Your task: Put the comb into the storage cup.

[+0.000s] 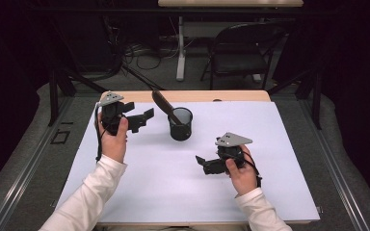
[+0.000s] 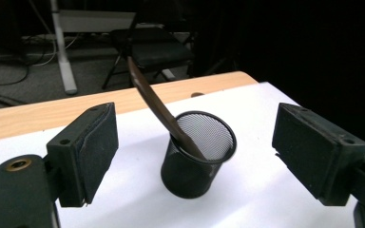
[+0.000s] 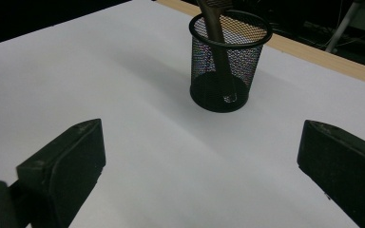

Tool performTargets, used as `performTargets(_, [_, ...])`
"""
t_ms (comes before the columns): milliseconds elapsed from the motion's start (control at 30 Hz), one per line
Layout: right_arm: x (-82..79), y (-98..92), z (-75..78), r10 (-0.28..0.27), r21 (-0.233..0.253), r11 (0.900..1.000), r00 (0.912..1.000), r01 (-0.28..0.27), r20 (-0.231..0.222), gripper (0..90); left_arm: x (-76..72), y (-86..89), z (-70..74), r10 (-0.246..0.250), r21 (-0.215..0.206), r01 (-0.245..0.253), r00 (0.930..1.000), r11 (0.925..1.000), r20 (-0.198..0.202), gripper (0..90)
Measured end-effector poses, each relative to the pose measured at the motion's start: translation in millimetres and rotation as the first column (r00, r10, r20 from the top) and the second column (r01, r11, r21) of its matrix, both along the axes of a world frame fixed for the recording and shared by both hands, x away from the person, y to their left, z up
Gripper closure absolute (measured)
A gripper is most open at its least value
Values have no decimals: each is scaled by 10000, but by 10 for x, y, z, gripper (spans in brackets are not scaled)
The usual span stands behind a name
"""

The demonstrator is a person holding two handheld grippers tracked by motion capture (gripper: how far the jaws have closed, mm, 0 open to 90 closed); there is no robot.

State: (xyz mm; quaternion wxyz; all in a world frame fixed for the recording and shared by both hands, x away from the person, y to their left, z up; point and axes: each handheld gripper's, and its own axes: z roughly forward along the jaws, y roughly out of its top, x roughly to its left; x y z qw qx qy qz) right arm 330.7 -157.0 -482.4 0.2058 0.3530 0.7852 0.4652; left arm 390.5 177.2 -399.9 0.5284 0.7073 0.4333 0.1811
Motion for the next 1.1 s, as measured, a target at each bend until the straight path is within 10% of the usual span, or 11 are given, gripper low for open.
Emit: performTargets(1100, [-7,-14,16,-24,106,9999,10000,24,23,22,-478,-59,-64,-2351,985,2288,9703,9685,573,161])
